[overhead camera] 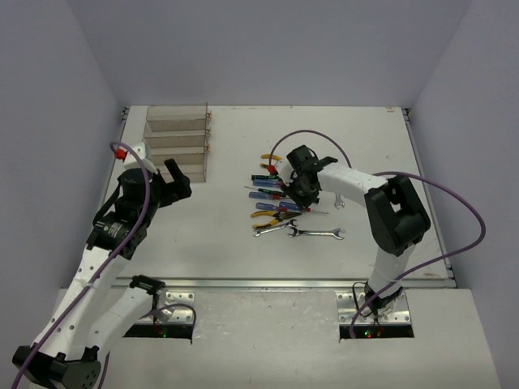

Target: Sort the tools into containers

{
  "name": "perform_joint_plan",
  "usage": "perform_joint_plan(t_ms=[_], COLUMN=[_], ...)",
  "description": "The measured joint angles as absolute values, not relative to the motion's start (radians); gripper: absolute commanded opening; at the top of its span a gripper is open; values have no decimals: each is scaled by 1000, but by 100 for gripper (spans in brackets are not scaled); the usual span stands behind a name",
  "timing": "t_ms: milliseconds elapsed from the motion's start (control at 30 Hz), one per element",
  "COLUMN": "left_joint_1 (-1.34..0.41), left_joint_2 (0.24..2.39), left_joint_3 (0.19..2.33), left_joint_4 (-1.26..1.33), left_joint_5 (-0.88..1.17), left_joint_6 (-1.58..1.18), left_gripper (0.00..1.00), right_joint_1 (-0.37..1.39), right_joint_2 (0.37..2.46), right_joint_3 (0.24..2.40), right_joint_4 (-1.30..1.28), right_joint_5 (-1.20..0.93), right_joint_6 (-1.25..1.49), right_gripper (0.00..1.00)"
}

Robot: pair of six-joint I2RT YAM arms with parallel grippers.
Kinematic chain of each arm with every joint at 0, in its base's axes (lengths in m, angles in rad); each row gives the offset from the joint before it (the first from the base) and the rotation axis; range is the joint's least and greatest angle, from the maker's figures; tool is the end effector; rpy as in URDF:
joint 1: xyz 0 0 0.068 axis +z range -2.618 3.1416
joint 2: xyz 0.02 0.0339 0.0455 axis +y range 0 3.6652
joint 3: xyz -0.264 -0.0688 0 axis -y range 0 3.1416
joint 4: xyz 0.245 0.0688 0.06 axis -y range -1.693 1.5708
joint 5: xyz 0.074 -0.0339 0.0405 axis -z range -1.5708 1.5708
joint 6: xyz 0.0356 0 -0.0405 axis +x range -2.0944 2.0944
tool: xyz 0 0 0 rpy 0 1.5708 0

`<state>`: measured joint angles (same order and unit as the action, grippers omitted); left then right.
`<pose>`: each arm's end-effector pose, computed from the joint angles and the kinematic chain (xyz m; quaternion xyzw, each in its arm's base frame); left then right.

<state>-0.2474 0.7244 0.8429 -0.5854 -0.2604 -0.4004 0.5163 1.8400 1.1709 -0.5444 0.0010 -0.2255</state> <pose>0.1528 -0.0291 0.3282 -0.1324 0.8366 -0.0607 0.5281 0.3113 0.1767 0.1604 -0.3566 0.9172 0.0253 0.1759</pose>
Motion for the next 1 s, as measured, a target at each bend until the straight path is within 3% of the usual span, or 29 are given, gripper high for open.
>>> perform_joint_plan(t_ms=[333, 633, 767, 1000], left_joint_1=[-247, -247, -247, -247], left_joint_2=[725, 725, 725, 727], left_joint_3=[843, 843, 842, 842], left_joint_4=[-583, -580, -579, -579], left_joint_5=[-253, -248, -246, -246], left_joint_6=[-400, -400, -398, -397], left_gripper=[100, 100, 100, 100], right_joint_1=[516, 516, 516, 520], right_joint_2=[1882, 1892, 1876, 1767], right_joint_3=[1158, 1151, 1131, 1089], right_joint_4=[-504, -474, -457, -477], right_joint_5=[1, 4, 4, 3], right_joint_6=[-237, -245, -252, -253], right_gripper=[26, 15, 2, 0])
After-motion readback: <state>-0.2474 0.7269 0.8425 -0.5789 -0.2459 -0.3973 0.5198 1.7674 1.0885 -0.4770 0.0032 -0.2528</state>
